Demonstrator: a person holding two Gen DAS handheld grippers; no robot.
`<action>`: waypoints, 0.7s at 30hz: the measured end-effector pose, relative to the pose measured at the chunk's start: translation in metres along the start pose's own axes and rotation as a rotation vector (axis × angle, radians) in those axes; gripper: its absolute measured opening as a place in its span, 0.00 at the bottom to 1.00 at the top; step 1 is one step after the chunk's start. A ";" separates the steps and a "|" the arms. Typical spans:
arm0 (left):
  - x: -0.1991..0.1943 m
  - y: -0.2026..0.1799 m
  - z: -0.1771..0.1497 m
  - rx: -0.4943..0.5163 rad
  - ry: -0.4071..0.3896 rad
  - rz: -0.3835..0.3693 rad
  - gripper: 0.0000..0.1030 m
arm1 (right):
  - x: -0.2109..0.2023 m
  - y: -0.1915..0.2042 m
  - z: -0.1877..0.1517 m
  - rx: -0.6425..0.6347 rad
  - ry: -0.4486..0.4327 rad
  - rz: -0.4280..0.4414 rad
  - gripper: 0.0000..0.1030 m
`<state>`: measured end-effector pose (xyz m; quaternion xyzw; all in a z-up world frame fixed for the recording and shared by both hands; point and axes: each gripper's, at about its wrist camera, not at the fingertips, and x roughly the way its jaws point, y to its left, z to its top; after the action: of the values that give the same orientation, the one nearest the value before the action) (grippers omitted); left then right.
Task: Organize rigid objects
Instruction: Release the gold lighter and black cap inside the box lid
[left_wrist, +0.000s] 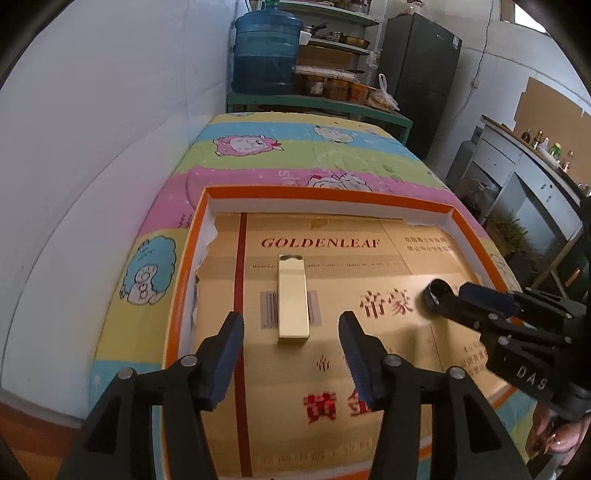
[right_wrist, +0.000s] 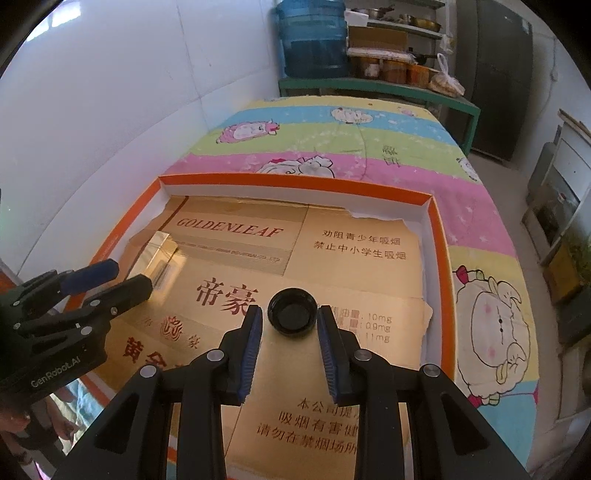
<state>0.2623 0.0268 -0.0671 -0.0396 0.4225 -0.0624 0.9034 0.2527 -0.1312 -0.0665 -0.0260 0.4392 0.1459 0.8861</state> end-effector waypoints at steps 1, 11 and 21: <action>-0.002 0.002 -0.002 -0.006 -0.002 -0.008 0.52 | -0.003 0.001 -0.001 0.000 -0.008 0.001 0.30; -0.039 0.005 -0.017 0.003 -0.054 0.008 0.52 | -0.039 0.009 -0.019 0.033 -0.048 0.012 0.31; -0.099 -0.001 -0.038 0.023 -0.154 0.044 0.52 | -0.083 0.029 -0.054 0.055 -0.083 -0.020 0.31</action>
<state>0.1703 0.0397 -0.0156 -0.0246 0.3516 -0.0444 0.9348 0.1560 -0.1325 -0.0320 0.0001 0.4057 0.1259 0.9053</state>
